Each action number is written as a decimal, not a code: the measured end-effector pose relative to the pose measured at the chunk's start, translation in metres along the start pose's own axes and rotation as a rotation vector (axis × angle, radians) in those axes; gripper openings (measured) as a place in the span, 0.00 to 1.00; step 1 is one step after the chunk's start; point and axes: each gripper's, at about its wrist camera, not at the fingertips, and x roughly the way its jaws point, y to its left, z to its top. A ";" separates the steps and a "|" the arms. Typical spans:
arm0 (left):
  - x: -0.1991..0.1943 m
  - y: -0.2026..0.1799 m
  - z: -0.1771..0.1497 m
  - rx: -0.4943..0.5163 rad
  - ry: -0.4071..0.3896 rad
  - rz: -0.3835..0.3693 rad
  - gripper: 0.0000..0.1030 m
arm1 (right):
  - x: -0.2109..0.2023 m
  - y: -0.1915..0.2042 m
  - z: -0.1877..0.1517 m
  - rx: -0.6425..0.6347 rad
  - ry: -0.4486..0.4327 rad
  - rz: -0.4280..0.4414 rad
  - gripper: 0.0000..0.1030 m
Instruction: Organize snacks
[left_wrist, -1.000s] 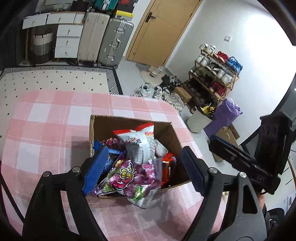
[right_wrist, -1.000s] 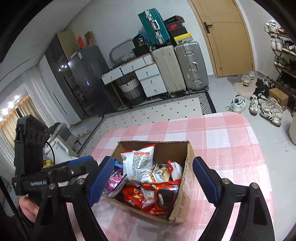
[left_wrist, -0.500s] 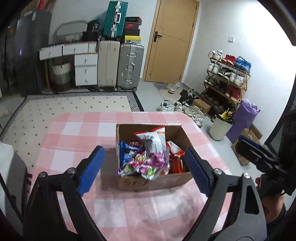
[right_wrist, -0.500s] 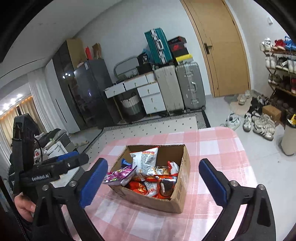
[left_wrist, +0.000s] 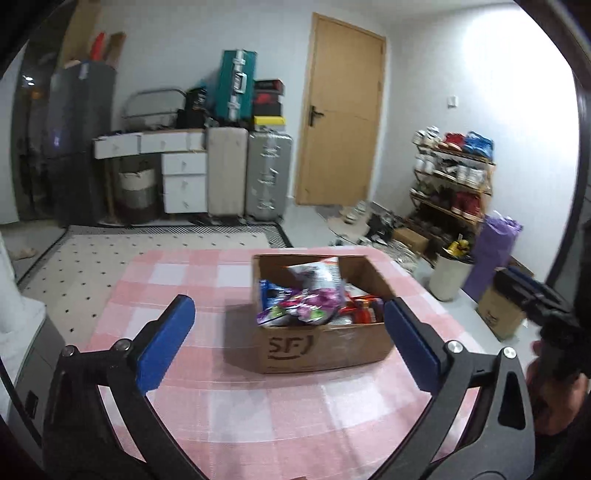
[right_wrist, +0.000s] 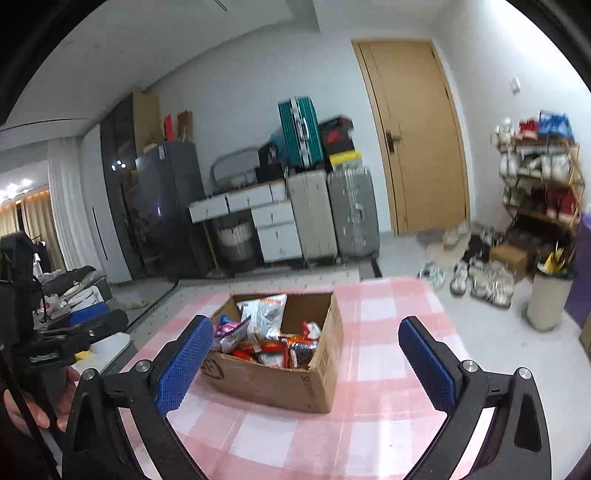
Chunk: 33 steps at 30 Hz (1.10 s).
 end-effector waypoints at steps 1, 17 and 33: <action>0.000 0.003 -0.005 -0.004 -0.001 0.007 0.99 | -0.005 0.001 -0.004 -0.005 -0.016 -0.004 0.99; -0.011 0.021 -0.096 0.051 -0.122 0.072 0.99 | -0.023 0.022 -0.085 -0.194 -0.039 -0.004 0.99; 0.019 0.027 -0.116 0.021 -0.110 0.140 0.99 | 0.001 -0.001 -0.107 -0.139 -0.017 -0.027 0.99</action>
